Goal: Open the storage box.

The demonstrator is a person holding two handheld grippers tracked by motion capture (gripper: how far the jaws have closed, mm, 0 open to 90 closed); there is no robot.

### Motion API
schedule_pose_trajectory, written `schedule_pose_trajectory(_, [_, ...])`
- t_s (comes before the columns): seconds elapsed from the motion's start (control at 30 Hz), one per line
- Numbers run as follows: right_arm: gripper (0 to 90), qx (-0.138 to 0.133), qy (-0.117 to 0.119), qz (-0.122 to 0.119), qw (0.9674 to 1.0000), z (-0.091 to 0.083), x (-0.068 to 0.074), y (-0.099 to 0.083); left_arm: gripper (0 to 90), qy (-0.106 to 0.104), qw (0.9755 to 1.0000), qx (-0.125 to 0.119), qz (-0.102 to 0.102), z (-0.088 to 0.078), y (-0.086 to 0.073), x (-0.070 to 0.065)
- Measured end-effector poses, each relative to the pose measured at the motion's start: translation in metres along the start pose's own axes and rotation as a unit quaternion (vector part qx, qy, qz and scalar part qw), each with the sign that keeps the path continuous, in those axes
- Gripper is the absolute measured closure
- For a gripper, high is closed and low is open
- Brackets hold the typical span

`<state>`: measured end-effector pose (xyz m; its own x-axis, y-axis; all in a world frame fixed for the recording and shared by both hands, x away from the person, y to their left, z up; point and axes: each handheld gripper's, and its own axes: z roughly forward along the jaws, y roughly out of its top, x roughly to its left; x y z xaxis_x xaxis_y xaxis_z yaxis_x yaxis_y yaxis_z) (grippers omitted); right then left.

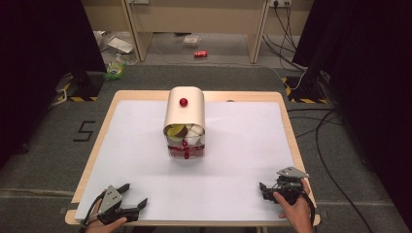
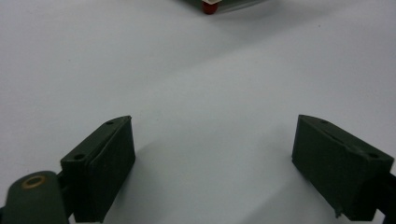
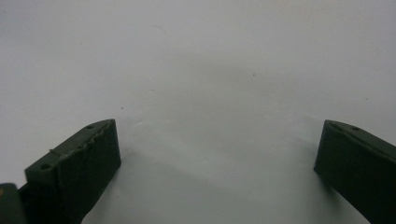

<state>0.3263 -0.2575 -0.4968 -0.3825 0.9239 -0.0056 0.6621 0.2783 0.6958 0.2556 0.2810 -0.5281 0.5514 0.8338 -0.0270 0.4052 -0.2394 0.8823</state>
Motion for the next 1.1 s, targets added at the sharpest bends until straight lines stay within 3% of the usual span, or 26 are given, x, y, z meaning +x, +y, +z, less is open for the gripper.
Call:
schedule_pose_trajectory(0.77, [0.4, 0.0, 0.0, 0.002, 1.0, 0.0, 0.0001, -0.0001, 14.9, 0.001, 1.0, 0.009, 0.0, -0.0018, 0.0036, -0.0042])
schedule_pose_trajectory(1.1, [0.4, 0.0, 0.0, 0.002, 1.0, -0.0001, 0.0001, -0.0001, 14.9, -0.003, 0.9999, -0.006, -0.014, -0.0063, 0.008, -0.0048])
